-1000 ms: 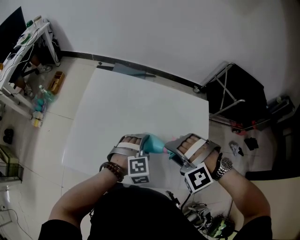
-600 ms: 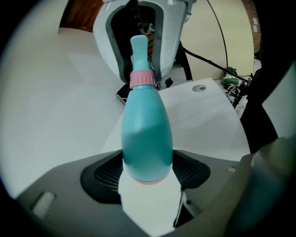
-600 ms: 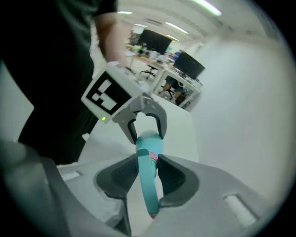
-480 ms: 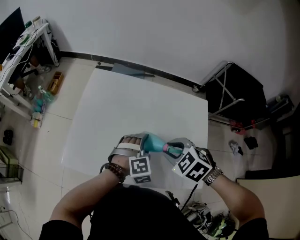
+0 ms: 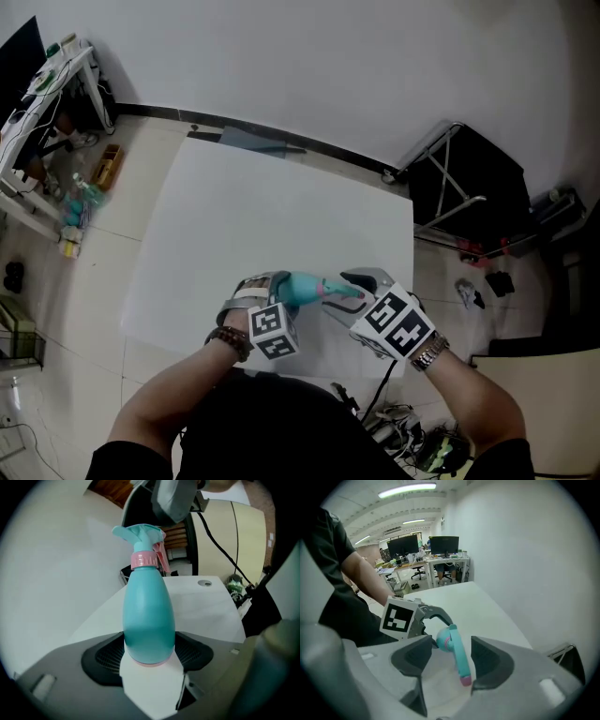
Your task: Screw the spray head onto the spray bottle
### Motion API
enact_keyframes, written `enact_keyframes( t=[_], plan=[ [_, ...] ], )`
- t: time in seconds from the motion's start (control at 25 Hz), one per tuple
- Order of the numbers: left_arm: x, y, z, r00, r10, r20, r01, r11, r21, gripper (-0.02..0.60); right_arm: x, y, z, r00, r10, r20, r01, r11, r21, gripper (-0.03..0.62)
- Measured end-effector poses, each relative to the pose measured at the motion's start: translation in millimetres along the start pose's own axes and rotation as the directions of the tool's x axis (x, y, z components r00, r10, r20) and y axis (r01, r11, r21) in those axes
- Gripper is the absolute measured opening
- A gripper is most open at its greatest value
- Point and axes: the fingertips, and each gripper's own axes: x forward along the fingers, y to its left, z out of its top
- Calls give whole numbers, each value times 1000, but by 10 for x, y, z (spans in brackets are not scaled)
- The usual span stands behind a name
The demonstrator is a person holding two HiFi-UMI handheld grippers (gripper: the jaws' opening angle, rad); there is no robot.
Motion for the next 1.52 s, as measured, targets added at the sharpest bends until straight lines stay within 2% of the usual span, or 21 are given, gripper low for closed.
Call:
enact_keyframes(
  t=[0.16,0.28,0.4,0.56,0.88,1.04,1.52],
  plan=[
    [53,102,-105,997,-15,76,30,981,-192,363,-155,-140,34,997,-55,61,52,998,46,242],
    [74,168,-184,993,-8,121,40,963,-265,364,-212,-208,-6,992,-87,89,79,992,97,242],
    [106,186,-246,989,-1,148,46,952,-303,364,-232,-213,-54,987,-105,124,82,981,174,241],
    [126,185,-259,986,-1,168,54,948,-312,365,-179,-150,-143,982,-113,152,72,965,252,241],
    [139,143,-273,990,-19,140,60,955,-291,373,39,86,-334,985,-79,151,34,960,279,241],
    [107,147,-308,991,-25,128,61,956,-286,412,101,131,-376,984,-74,160,23,953,302,241],
    [-242,208,-244,988,28,152,18,956,-293,413,295,308,-426,975,-77,207,4,942,334,230]
  ],
)
